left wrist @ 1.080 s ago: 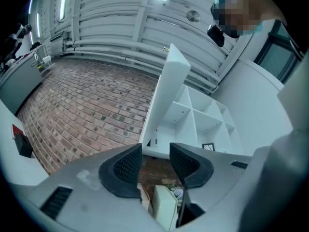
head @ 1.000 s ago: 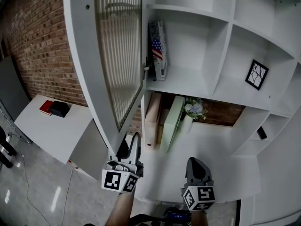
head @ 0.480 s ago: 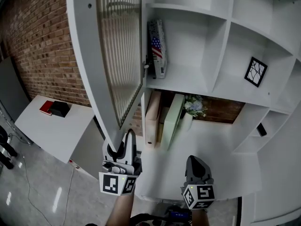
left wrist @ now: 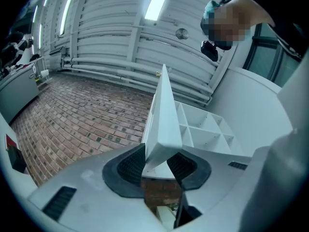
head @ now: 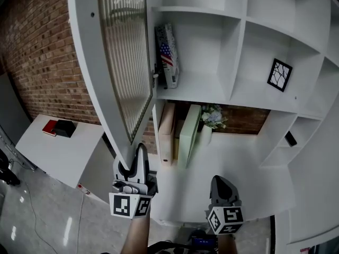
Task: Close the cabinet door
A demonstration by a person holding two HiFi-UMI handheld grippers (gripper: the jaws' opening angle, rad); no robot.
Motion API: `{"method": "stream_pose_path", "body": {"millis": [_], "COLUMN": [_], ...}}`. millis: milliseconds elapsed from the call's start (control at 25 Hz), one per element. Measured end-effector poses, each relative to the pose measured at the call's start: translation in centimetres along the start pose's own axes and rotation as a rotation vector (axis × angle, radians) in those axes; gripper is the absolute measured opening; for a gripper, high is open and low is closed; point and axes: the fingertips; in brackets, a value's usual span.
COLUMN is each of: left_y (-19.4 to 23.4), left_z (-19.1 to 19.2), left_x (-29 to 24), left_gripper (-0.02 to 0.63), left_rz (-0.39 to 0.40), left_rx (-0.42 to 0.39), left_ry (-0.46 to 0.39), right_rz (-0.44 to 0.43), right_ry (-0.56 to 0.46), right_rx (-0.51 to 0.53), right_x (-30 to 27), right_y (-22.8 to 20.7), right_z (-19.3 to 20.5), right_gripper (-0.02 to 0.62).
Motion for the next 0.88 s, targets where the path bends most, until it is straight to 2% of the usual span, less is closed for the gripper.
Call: {"method": "stream_pose_path", "body": {"millis": [360, 720, 880], "left_y": [-2.2, -3.6, -4.7], "left_z": [0.0, 0.0, -0.1], "left_x": [-0.3, -0.6, -0.9], "left_gripper": [0.114, 0.118, 0.128], "left_rz": [0.021, 0.018, 0.046], "left_rx": [0.023, -0.005, -0.035], "left_ry": [-0.008, -0.025, -0.029], "right_rz": [0.010, 0.038, 0.032], "right_ry": [-0.004, 0.002, 0.011], "right_rx": [-0.029, -0.017, -0.012], "right_x": [1.2, 1.8, 1.5], "right_y": [-0.8, -2.0, -1.9], "right_z": [-0.2, -0.2, 0.1], "right_gripper": [0.002, 0.002, 0.002]}}
Point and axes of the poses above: the fingertips, and each gripper's own axes: x backward along the fingers, y to its left, z out of its underside, and after that the axes turned 11 degrees about -x, right-handed
